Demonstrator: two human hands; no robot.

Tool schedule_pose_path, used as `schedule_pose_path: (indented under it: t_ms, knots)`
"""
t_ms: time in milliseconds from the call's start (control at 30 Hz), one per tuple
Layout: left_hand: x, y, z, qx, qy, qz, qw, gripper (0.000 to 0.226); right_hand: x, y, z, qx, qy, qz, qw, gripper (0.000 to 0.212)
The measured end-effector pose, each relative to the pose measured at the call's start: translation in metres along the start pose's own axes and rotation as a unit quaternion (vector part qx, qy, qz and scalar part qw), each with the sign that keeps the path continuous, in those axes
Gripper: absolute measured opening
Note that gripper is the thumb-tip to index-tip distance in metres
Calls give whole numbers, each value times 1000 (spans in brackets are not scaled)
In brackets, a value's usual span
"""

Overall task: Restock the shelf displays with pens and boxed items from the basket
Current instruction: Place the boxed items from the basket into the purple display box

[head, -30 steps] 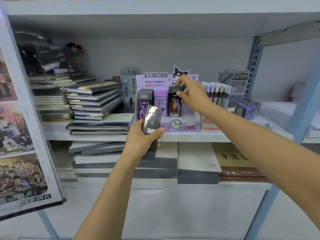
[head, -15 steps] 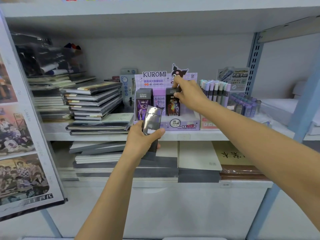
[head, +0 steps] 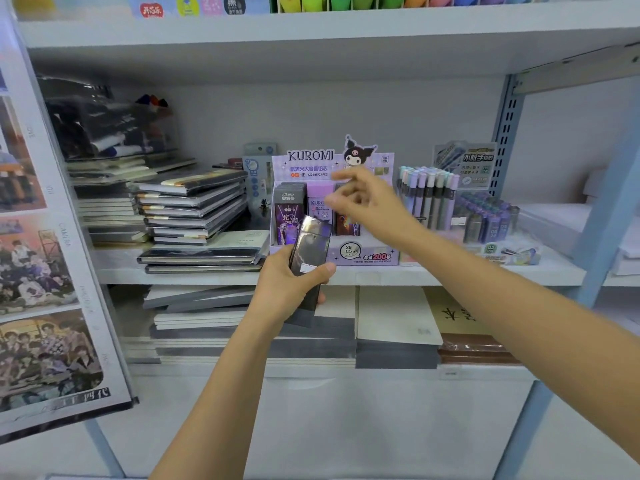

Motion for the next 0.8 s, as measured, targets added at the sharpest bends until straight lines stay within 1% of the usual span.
schedule_pose_path:
  t_ms: [67, 100, 133, 200, 300, 367, 433, 533, 567, 633, 667, 733, 800]
  knots:
    - [2, 2, -2, -7, 1, -4, 1000, 32, 2, 18, -18, -85, 45, 5, 995, 53]
    - [2, 3, -3, -16, -2, -4, 1000, 32, 3, 22, -24, -106, 50, 8, 993, 53]
    - [2, 5, -4, -27, -8, -3, 1000, 32, 4, 24, -28, -111, 54, 18, 992, 49]
    - [0, 7, -5, -60, -29, -13, 998, 33, 8, 21, -31, -92, 73, 57, 991, 37]
    - [-2, 6, -6, -99, -58, -43, 992, 30, 16, 7, -28, -23, 105, 91, 990, 28]
    - [-2, 2, -5, -86, -68, -67, 992, 27, 20, -2, -27, 19, 113, 109, 987, 32]
    - [-2, -6, -3, -48, -75, -97, 991, 25, 21, -7, -30, 27, 104, 129, 986, 38]
    - [0, -15, 0, 8, -78, -131, 988, 17, 22, -5, -39, -5, 68, 127, 990, 32]
    - [0, -16, 1, 22, -79, -139, 987, 15, 22, -3, -42, -19, 49, 112, 992, 34]
    - [-1, -18, 1, 40, -80, -146, 985, 14, 22, 0, -45, -42, -1, 47, 998, 46]
    - [-2, -19, 1, 45, -81, -147, 985, 15, 23, 2, -47, -48, -17, 27, 998, 50]
    - [-3, -18, 1, 46, -86, -161, 982, 26, 28, 2, -48, -39, -9, 23, 999, 48]
    - [-2, -16, 2, 35, -97, -185, 977, 48, 33, 1, -49, -25, 3, 30, 999, 39]
Point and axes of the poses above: each hand's wrist, its own z-axis towards the middle knuckle, its own y-axis out of the palm, x = y × z, the point moved 6 cm from there along z, towards the middle knuckle, and after that the axes turned 13 degrees about x, right-handed, at the moved point
